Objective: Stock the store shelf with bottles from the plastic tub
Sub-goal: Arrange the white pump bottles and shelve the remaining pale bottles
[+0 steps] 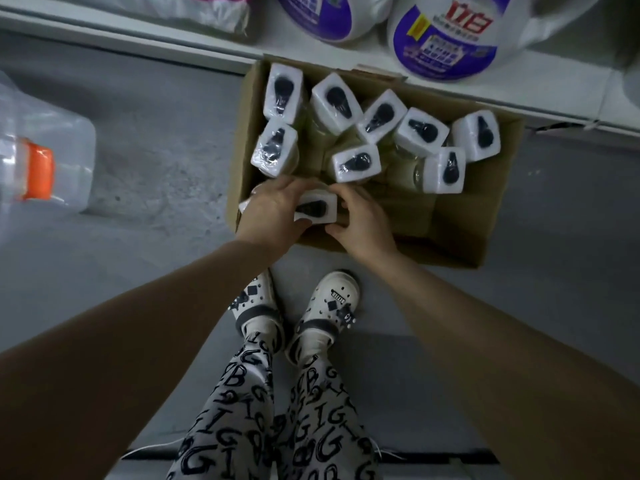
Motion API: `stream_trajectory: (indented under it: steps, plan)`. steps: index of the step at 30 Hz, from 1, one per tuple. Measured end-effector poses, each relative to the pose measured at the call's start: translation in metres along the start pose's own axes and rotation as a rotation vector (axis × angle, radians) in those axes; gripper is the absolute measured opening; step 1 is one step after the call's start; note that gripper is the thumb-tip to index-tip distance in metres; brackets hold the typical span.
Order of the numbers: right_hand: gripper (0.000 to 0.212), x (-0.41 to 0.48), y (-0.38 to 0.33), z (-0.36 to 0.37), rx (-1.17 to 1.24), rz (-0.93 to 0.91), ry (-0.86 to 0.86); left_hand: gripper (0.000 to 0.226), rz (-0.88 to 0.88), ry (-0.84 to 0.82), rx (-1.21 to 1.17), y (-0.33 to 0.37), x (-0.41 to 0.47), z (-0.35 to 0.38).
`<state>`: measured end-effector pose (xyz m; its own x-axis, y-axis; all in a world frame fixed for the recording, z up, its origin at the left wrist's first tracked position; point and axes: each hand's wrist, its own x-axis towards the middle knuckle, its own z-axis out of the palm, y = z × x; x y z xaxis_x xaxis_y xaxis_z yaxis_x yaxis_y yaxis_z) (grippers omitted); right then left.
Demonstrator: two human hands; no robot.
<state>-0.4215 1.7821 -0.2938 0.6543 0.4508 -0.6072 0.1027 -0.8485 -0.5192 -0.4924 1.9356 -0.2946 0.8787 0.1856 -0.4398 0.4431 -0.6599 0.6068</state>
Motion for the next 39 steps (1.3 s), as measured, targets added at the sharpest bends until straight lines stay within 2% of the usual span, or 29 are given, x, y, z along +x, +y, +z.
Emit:
stream_trajectory:
  steps: [7,11,14,21,26,33,37,39]
  plan:
    - [0.060,0.013,0.010,0.020,-0.059,-0.044,0.038,0.061,0.058,-0.035,0.163,-0.022,0.015,0.023]
    - [0.050,0.013,0.012,0.021,-0.044,-0.082,0.070,0.051,0.094,-0.005,0.205,-0.024,0.018,0.026]
    - [0.047,0.012,0.010,0.018,-0.037,-0.099,0.099,0.046,0.093,0.038,0.146,-0.017,0.015,0.022]
    - [0.048,-0.012,-0.008,-0.009,0.008,-0.154,0.101,0.053,0.113,0.066,0.037,0.009,-0.001,-0.006]
    - [0.050,-0.040,-0.031,-0.051,0.014,-0.153,0.107,0.048,0.104,0.062,-0.085,0.038,-0.021,-0.041]
    - [0.048,-0.082,-0.076,-0.127,0.033,-0.122,0.031,0.057,0.061,0.013,-0.180,0.088,-0.044,-0.111]
    - [0.060,-0.108,-0.106,-0.164,0.251,-0.048,0.033,0.054,0.035,0.057,-0.392,0.126,-0.064,-0.160]
    - [0.056,-0.124,-0.122,-0.182,0.393,-0.039,0.050,0.055,-0.013,0.067,-0.518,0.150,-0.075,-0.186]
